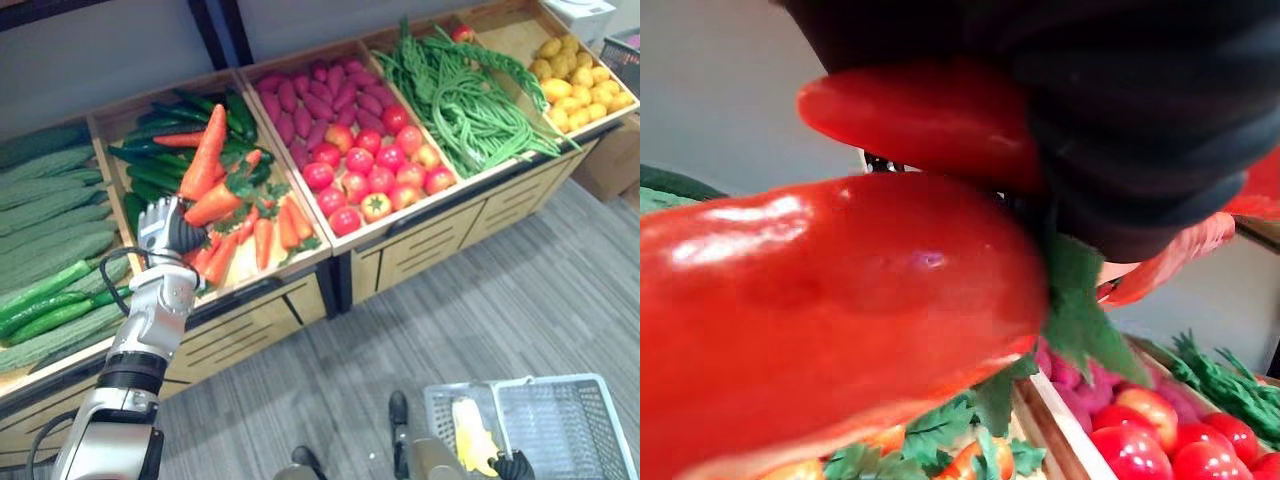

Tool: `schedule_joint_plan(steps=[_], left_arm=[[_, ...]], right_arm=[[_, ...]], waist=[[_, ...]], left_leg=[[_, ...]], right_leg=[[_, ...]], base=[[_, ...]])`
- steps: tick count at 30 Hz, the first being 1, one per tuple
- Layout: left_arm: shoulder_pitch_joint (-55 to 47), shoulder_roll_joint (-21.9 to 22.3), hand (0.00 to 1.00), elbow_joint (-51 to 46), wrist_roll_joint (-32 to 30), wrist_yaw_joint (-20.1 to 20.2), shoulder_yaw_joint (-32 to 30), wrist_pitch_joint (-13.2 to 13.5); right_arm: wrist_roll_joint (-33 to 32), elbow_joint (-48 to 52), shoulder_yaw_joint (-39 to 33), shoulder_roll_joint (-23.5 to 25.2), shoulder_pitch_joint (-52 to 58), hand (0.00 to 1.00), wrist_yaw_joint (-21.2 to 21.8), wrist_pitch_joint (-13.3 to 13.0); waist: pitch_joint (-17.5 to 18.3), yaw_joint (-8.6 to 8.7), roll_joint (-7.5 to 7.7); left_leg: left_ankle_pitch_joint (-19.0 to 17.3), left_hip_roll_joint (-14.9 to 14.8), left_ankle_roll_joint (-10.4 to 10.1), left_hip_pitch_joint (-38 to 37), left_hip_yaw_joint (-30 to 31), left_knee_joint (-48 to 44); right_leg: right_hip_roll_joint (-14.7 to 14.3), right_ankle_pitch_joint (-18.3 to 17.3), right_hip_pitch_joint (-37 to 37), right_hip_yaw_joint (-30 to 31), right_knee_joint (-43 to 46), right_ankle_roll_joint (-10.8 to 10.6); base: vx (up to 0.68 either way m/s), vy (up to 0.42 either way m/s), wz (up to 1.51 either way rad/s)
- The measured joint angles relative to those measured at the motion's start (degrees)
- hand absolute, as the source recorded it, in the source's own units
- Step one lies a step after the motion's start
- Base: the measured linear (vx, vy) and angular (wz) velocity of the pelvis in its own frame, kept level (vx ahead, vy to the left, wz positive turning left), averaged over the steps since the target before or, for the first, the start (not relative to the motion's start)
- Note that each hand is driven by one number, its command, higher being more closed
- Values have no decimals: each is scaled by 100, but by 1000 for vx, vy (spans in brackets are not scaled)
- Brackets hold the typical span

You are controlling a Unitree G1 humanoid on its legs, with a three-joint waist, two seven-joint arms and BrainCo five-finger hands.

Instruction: Pick vegetable in the basket

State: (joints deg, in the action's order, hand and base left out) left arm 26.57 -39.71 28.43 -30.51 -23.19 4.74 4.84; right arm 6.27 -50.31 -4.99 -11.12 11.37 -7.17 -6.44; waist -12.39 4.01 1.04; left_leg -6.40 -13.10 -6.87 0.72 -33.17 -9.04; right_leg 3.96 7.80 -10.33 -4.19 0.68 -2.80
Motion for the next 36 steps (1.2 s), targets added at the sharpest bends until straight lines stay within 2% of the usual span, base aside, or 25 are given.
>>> schedule_joint_plan(steps=[5, 8, 11, 14, 19, 23, 26, 32, 36], left_arm=[[-161, -113, 100, -656, 5, 108, 354, 295], [-169, -127, 100, -880, 14, 165, 601, 466], [-179, -201, 100, -1203, 18, 251, 769, 594], [-180, -374, 100, -1606, 19, 337, 906, 838], [-179, -531, 100, -2049, 20, 391, 1273, 1154], [-174, -550, 100, -2334, 21, 577, 1662, 1385], [-150, -549, 100, -2489, 21, 733, 2097, 1509], [122, -525, 100, -2552, 22, 986, 2986, 1512], [381, -298, 100, -2548, 63, 1086, 3385, 1500]], right_arm=[[12, 64, -430, -281, -138, 100, 21, -36], [66, 261, -595, -491, -177, 100, 75, -156], [185, 627, -601, -668, -216, 100, 299, -248], [285, 949, -593, -785, -242, 100, 574, -433], [402, 1260, -571, -1167, -345, 100, 1044, -465], [402, 1611, -459, -1446, -331, 100, 1481, -476], [403, 1885, -143, -1759, -343, 100, 1938, -599], [390, 2415, 466, -2259, -557, 100, 3003, -665], [379, 2545, 828, -2472, -854, 100, 3713, -661]], waist=[[108, -31, -1], [130, -119, -5], [145, -116, -12], [165, -113, -9], [242, -163, -9], [321, -122, 25], [367, -94, 33], [457, 58, 30], [471, 82, 21]], left_leg=[[-15, 4, -4, -11, 13, -19], [-55, -15, -22, -113, -75, -37], [-178, -55, -37, -179, -93, -133], [-191, -53, -15, -192, -105, -135], [-206, -67, -52, -297, -263, -137], [-286, -100, -89, -380, -419, -205], [-474, -233, -111, -394, -568, -488], [-731, -427, -93, -390, -875, -890], [-845, -449, -93, -508, -1116, -1004]], right_leg=[[-3, 33, 62, 13, -67, -15], [-34, 46, 121, 110, -69, -34], [-55, 54, 205, 168, -70, -49], [-56, 56, 210, 188, -70, -63], [-96, 63, 217, 330, -69, -78], [-126, 72, 232, 466, -69, -93], [-204, 77, 242, 603, -68, -103], [-304, 83, 169, 806, -32, -106], [-349, 84, 119, 1028, 24, -106]], base=[[0, 3, 0], [-1, 2, -13], [-33, -1, -7], [-39, -15, -3], [-17, -11, -14], [-9, 8, -19], [-30, 4, -27], [-39, 7, -25], [-24, 28, -29]])
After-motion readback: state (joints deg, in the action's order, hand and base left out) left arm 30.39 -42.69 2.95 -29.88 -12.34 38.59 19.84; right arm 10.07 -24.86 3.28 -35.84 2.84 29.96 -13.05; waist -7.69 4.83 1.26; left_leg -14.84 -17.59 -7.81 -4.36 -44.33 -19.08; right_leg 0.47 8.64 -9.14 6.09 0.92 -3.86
